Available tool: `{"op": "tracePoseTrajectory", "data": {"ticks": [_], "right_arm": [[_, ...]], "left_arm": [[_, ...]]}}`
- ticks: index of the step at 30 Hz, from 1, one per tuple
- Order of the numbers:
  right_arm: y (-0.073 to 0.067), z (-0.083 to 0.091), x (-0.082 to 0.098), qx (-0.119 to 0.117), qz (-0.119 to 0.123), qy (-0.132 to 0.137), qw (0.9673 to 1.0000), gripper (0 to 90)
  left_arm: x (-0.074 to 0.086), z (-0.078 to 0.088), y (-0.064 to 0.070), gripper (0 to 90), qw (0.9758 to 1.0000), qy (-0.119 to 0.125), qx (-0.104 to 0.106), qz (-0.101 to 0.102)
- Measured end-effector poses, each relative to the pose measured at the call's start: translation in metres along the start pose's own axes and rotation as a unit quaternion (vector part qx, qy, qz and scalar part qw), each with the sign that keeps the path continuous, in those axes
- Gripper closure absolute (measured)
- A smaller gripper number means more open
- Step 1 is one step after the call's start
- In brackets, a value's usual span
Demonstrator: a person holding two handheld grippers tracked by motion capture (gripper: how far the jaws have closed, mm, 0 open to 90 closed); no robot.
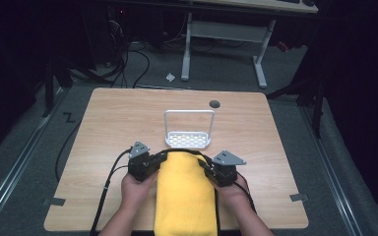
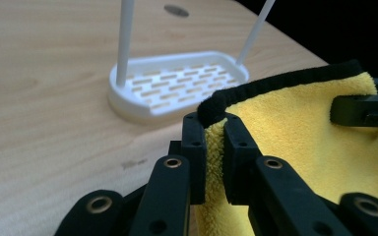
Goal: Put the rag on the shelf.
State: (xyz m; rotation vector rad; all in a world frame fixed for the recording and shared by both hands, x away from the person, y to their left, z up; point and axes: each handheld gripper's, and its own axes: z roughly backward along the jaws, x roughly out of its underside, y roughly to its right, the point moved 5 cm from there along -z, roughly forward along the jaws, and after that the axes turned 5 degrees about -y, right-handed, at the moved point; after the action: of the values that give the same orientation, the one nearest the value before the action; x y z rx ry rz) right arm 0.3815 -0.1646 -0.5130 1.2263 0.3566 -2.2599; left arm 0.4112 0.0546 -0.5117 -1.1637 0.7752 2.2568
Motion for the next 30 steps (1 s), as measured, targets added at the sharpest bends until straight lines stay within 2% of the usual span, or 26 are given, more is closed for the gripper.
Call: {"op": "tracePoseTrajectory", "data": {"ticks": [4,8,9,11,13,16,18,20,22,24,27,30], "right_arm": [[0.001,0.013,-0.014,0.005,0.002,0.029,0.9996,76.7],[0.001,0.02,-0.023,0.008,0.011,0.043,0.999,76.5],[0.001,0.024,-0.03,0.009,0.017,0.053,0.9984,76.4],[0.0,0.026,-0.034,0.01,0.02,0.057,0.9981,76.4],[0.0,0.031,-0.041,0.015,0.03,0.068,0.9971,76.3],[0.002,0.04,-0.056,0.021,0.029,0.085,0.9957,76.4],[0.003,0.042,-0.06,0.023,0.029,0.089,0.9953,76.4],[0.004,0.048,-0.072,0.028,0.033,0.104,0.9936,76.3],[0.005,0.049,-0.076,0.03,0.033,0.109,0.9931,76.3],[0.007,0.055,-0.087,0.03,0.026,0.124,0.9915,76.2],[0.008,0.058,-0.092,0.03,0.025,0.132,0.9905,76.3],[0.011,0.06,-0.099,0.035,0.028,0.138,0.9894,76.3]], "left_arm": [[-0.02,0.015,0.013,81.9,0.999,0.031,0.0,-0.033],[-0.03,0.022,0.018,81.9,0.9978,0.047,0.002,-0.046],[-0.033,0.023,0.019,81.9,0.9977,0.047,0.004,-0.049],[-0.04,0.027,0.021,81.8,0.9969,0.056,-0.003,-0.055],[-0.048,0.032,0.023,81.9,0.9961,0.068,-0.002,-0.057],[-0.064,0.043,0.025,82.2,0.994,0.09,-0.005,-0.063],[-0.068,0.045,0.026,82.4,0.9933,0.094,-0.007,-0.066],[-0.077,0.05,0.028,82.5,0.9918,0.105,-0.008,-0.073],[-0.085,0.055,0.03,82.6,0.9903,0.115,-0.008,-0.079],[-0.093,0.059,0.032,82.5,0.989,0.123,-0.007,-0.082],[-0.103,0.063,0.034,82.5,0.9876,0.131,-0.008,-0.086],[-0.111,0.062,0.035,82.5,0.9853,0.136,-0.012,-0.102]]}}
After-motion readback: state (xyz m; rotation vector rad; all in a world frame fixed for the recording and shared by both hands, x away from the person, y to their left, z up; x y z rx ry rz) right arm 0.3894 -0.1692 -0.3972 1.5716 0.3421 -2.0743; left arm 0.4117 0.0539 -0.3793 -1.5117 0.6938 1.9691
